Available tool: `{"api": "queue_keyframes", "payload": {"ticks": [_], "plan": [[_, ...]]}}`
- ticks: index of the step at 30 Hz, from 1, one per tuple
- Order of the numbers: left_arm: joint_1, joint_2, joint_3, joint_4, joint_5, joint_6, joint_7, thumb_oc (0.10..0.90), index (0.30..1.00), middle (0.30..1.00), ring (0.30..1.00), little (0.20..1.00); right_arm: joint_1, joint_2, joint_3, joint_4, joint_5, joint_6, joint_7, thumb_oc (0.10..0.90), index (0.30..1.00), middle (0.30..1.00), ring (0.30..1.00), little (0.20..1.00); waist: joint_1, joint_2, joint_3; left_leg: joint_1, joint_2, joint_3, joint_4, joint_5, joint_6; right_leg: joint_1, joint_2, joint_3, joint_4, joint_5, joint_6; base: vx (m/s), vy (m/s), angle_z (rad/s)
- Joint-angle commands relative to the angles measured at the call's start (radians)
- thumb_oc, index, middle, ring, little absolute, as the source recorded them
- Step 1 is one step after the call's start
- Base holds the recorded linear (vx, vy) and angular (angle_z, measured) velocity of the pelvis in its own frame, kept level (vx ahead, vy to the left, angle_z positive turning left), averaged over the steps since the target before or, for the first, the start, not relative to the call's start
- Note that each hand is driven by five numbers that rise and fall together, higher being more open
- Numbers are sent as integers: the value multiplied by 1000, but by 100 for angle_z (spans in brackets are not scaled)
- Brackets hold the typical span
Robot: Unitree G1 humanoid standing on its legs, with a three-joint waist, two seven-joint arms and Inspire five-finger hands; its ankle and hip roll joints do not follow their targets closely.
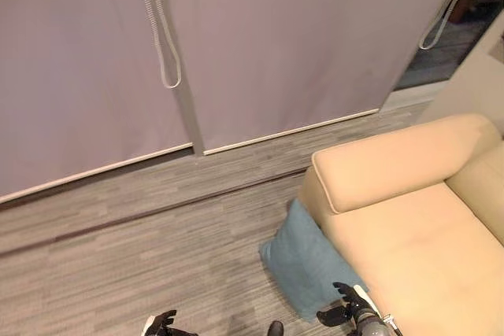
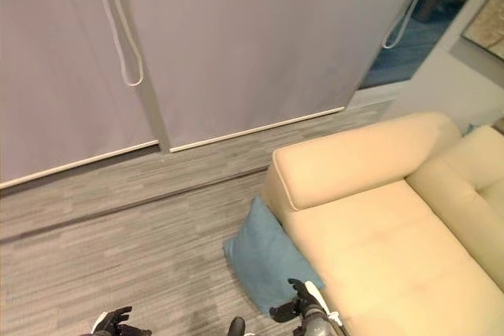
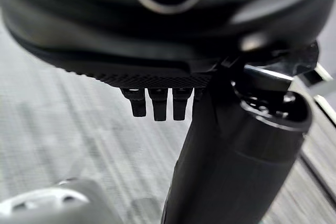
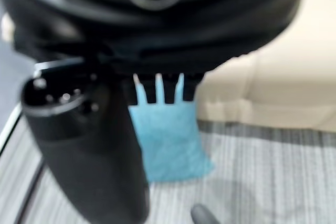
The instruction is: Pick up all the scattered cushions and arrange them neatly on the sofa.
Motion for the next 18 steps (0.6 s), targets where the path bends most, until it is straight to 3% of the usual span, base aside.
{"api": "queue_keyframes", "payload": {"ticks": [1,2,6,7,13,14,18], "plan": [[0,50,-31,8,8,-24,12,800,900,900,900,900,-24,-4,-12,16,16,-25,-28,800,900,900,900,900,6,-44,0,-6,-67,2,-198,-49,89,-38,-26,95,59,-39,178,166,51,-61],[-1,50,-33,10,8,-23,11,800,900,900,900,900,-25,-4,-9,18,16,-23,-29,800,900,900,900,900,10,-43,2,-10,-66,-10,-234,-38,89,-33,-22,113,57,-41,179,174,76,-59],[-3,42,-45,14,-13,-33,18,800,900,900,900,900,-39,-10,3,24,16,-26,-39,800,900,900,900,900,54,-26,24,-99,-82,-209,-352,78,72,-4,16,219,69,-67,173,181,105,-73],[-5,40,-41,18,-15,-26,17,800,900,900,900,900,-38,-12,-1,34,9,-24,-37,800,900,900,900,900,56,-9,21,-69,-80,-241,-408,85,79,10,25,258,85,-90,176,276,223,-123],[7,43,-39,23,-1,-22,11,800,900,900,900,900,-34,2,-2,49,7,-17,-32,800,900,900,900,900,50,-5,-3,-17,-89,-193,-426,72,103,4,11,306,121,-89,188,142,171,-75],[9,52,-39,19,8,-23,9,800,900,900,900,900,-38,10,6,50,-1,-12,-27,800,900,900,900,900,49,-1,-8,8,-98,-150,-430,55,126,-16,-1,333,151,-83,206,90,185,-52],[-3,74,-37,13,20,-20,14,800,900,900,900,900,-59,14,24,47,-21,-3,-24,800,900,900,900,900,48,10,8,29,-104,-111,-437,40,152,-89,-12,344,274,-60,239,50,180,-75]]}}
